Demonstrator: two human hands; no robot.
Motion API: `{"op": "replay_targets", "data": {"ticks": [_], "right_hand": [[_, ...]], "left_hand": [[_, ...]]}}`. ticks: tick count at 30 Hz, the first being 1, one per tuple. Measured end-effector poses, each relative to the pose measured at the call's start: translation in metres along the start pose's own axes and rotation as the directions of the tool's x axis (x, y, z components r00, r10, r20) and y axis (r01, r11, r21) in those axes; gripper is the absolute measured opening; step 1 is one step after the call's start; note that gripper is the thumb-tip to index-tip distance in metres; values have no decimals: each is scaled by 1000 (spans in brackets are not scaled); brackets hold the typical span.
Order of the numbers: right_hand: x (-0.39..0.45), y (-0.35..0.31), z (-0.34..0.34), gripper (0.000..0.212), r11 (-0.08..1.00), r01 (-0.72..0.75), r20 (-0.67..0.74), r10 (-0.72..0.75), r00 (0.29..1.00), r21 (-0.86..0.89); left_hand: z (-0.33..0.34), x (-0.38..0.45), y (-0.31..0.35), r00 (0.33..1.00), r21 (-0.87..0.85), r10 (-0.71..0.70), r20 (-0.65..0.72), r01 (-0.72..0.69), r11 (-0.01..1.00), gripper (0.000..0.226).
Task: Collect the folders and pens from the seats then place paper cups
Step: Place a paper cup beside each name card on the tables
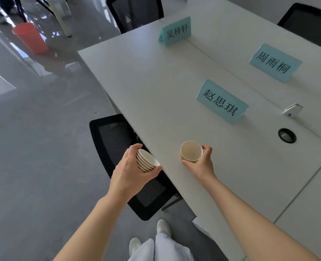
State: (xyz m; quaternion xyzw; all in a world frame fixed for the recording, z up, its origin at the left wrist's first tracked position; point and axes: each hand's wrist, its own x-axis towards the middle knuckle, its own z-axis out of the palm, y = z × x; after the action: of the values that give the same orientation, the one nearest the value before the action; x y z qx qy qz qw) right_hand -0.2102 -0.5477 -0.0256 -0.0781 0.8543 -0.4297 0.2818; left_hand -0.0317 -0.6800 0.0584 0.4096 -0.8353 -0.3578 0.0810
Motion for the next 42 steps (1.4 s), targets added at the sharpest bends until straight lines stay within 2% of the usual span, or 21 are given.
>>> {"op": "replay_targets", "data": {"ticks": [4, 6, 8, 10, 12, 13, 15, 17, 25, 36, 42], "right_hand": [[-6, -12, -9, 107, 999, 16, 20, -15, 1000, -39], [-15, -28, -15, 104, 994, 68, 23, -66, 998, -83], [-26, -51, -17, 83, 983, 142, 28, -139, 990, -114], [-37, -79, -14, 49, 964, 252, 65, -247, 967, -90], [-49, -109, -6, 20, 944, 329, 189, -327, 926, 22], [-55, -123, 0, 13, 935, 349, 280, -353, 893, 66], [-66, -145, 13, 12, 923, 366, 455, -379, 806, 121], [-72, -160, 34, 15, 911, 398, 565, -387, 729, 111], [-73, -201, 120, 26, 872, 490, 689, -369, 624, 23], [-76, -307, 284, 15, 870, 492, 618, -384, 686, -5], [-64, -350, 341, 17, 903, 424, 526, -392, 754, 66]], "left_hand": [[-3, 10, -1, 1000, 2, -30, 0, 30, 1000, 76], [-6, 12, -3, 1000, 11, -29, 3, 29, 1000, 73], [-12, 14, -5, 1000, 23, -22, -4, 22, 1000, 71], [-19, 15, -7, 1000, 31, -15, -15, 16, 999, 71], [-26, 17, -10, 1000, 46, -4, -30, 6, 999, 72], [-30, 18, -12, 999, 49, -3, -35, 5, 999, 73], [-38, 20, -16, 1000, 52, -4, -29, 5, 999, 71], [-50, 22, -25, 999, 52, -16, -35, 18, 998, 71], [-104, 44, -88, 995, 42, -51, -85, 55, 998, 69], [-237, 117, -211, 998, 34, -9, -67, 11, 999, 86], [-289, 158, -252, 997, 23, -33, -65, 35, 999, 63]]}}
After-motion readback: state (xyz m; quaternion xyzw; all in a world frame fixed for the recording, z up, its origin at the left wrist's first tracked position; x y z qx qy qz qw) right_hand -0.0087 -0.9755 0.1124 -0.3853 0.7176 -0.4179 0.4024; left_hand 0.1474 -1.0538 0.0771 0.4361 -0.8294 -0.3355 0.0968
